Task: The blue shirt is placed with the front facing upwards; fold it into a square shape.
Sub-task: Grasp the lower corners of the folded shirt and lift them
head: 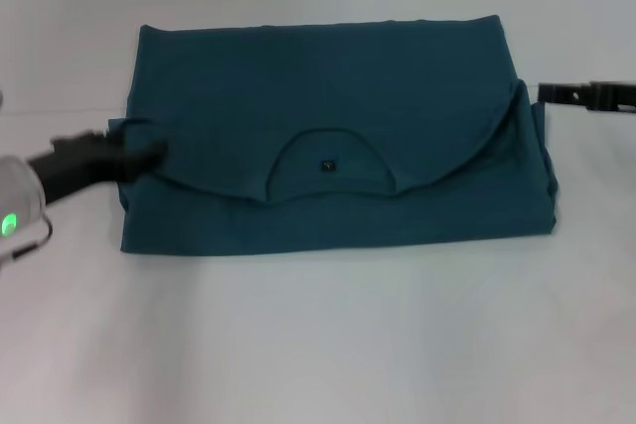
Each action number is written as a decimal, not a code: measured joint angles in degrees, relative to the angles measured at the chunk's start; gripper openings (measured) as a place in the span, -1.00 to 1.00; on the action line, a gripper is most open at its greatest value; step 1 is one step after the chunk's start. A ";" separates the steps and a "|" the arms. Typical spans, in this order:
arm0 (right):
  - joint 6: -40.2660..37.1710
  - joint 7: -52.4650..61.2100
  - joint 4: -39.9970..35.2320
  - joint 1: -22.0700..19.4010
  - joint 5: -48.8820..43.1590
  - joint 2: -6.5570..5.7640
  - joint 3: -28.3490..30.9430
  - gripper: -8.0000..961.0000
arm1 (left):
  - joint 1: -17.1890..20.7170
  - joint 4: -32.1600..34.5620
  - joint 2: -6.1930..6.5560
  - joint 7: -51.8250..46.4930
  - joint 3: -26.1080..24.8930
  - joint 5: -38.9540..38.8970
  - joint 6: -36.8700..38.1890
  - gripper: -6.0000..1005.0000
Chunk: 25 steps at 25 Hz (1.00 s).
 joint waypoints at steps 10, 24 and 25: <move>-1.81 -0.69 -2.50 -5.13 1.03 1.84 0.00 0.66 | 4.62 -0.25 -1.36 -1.94 2.09 4.15 -1.95 0.32; -1.46 -0.80 -2.24 -5.28 0.75 2.28 0.01 0.66 | 2.28 -6.05 -1.21 -1.83 2.40 6.95 -4.91 0.30; -1.43 -0.80 -2.15 -5.29 0.74 2.28 0.01 0.66 | 2.28 -6.05 -1.21 -1.83 2.40 6.95 -4.91 0.30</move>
